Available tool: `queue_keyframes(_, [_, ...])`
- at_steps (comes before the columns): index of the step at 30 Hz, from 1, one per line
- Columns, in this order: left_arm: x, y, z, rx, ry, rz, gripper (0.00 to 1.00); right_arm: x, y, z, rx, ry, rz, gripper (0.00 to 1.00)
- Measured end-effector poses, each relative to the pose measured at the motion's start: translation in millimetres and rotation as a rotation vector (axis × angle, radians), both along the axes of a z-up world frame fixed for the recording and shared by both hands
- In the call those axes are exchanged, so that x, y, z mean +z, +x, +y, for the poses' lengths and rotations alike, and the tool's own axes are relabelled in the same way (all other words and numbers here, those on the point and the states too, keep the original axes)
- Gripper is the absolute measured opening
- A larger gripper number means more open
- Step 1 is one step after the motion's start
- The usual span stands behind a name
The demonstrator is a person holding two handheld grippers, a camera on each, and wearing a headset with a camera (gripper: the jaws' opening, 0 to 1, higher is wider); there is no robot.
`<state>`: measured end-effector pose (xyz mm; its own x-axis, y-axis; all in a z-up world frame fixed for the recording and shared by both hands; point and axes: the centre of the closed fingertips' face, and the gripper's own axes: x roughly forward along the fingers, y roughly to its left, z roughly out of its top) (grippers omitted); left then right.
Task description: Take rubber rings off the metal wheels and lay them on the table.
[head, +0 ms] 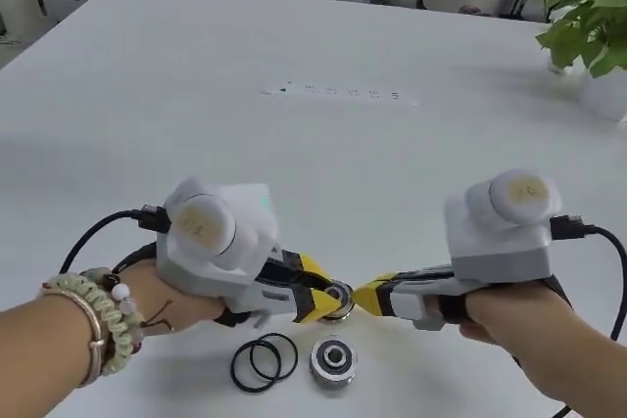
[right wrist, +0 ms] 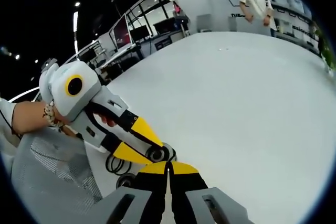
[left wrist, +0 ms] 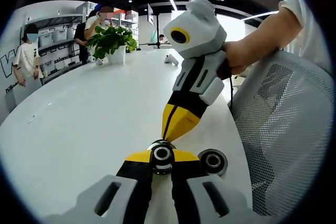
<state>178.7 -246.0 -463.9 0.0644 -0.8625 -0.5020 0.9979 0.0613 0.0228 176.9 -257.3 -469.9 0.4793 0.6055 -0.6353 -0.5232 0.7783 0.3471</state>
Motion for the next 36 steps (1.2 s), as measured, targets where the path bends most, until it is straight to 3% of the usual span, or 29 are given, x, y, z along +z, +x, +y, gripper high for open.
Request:
queue_keyframes(16, [-0.5,-0.3,0.2,0.003,0.003,0.0,0.07,3.2,-1.7,3.5,-0.033,0.055,0.035,0.0])
queue_keyframes(36, [-0.3,0.4,0.2,0.002,-0.004,0.004,0.07,6.6,-2.1,7.1,-0.031,0.065,0.032,0.0])
